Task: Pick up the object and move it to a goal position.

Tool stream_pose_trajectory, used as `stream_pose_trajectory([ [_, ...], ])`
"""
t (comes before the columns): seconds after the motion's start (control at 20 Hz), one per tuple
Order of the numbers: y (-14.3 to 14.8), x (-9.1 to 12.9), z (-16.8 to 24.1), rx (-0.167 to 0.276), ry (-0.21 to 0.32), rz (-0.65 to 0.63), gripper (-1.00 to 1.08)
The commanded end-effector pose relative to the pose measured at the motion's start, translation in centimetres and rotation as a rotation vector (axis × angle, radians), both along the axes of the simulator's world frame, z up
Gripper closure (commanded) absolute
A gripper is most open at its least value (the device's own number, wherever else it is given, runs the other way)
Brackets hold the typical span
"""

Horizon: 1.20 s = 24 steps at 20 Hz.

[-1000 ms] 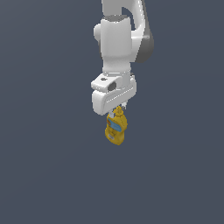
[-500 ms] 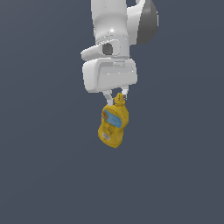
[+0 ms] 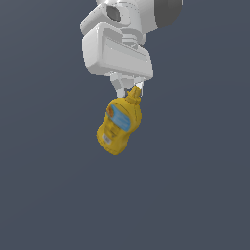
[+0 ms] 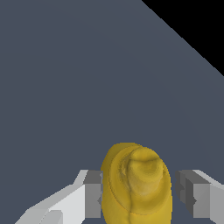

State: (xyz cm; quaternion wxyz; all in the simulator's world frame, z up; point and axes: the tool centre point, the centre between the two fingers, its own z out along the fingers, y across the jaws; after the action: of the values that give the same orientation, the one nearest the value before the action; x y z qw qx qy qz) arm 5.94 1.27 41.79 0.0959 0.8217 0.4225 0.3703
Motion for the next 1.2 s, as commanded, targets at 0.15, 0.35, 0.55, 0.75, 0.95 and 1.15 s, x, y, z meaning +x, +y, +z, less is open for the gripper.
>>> stream_pose_trajectory([
  [0.15, -0.1, -0.1, 3.3, 0.01, -0.087, 0.019, 1.08],
  [0.35, -0.3, -0.3, 4.9, 0.018, -0.135, 0.031, 1.08],
  [0.55, -0.4, -0.6, 6.5, 0.026, -0.18, 0.043, 1.08],
  [0.75, -0.5, -0.9, 7.9, 0.034, -0.221, 0.055, 1.08],
  [0.95, -0.6, -1.2, 9.0, 0.04, -0.253, 0.064, 1.08],
  [1.15, -0.7, -1.4, 9.8, 0.044, -0.276, 0.07, 1.08],
])
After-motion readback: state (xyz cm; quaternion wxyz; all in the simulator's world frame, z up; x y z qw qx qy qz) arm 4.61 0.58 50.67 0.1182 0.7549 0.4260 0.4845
